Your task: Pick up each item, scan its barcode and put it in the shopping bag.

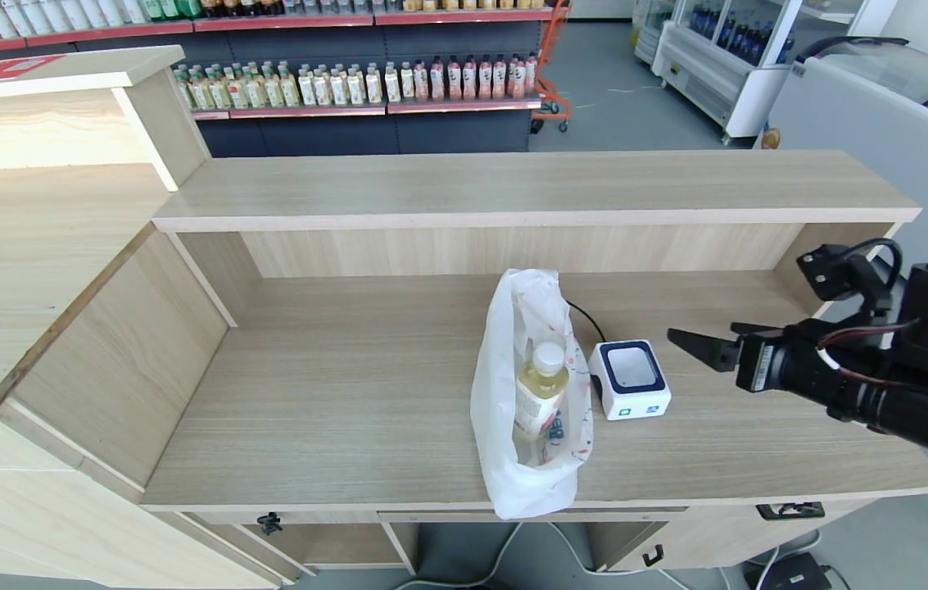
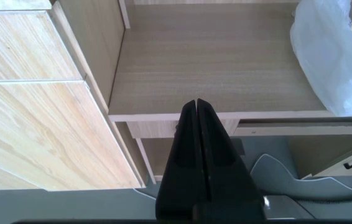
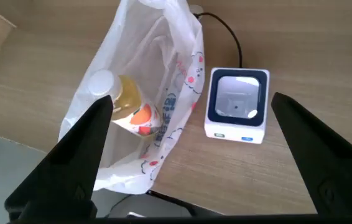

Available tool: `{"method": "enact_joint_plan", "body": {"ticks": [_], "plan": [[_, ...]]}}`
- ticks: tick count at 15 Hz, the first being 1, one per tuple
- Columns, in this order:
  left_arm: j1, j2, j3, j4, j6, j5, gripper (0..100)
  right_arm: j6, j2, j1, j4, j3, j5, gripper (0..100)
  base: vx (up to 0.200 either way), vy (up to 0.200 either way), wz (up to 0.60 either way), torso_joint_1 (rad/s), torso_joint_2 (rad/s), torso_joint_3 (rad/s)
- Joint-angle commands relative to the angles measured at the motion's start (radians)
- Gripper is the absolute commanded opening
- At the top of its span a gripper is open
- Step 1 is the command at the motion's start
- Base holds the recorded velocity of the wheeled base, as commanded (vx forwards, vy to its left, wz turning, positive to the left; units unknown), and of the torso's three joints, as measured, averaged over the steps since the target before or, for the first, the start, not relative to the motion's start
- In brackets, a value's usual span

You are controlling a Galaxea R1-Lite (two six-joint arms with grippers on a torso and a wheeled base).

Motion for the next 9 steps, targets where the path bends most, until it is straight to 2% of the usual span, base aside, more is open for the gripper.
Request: {"method": "enact_joint_plan", "body": {"ticks": [1,6,9], "plan": [[0.000,0.001,0.000,0.000,-0.002,0.000,0,0.003,-0.192,-0.106,0.038,0.094,0.003,100,0.000,0.000,0.00,0.000,0.00,0.000],[0.000,0.000,0.000,0.000,0.000,0.000,0,0.003,-0.262,-0.192,0.039,0.172,0.003,100,0.000,0.000,0.00,0.000,0.00,0.000],[0.000,0.000,0.000,0.000,0.001,0.000,0,0.001,-0.259,-0.209,0.039,0.169,0.003,100,0.000,-0.200,0.00,-0.002,0.00,0.004]]}}
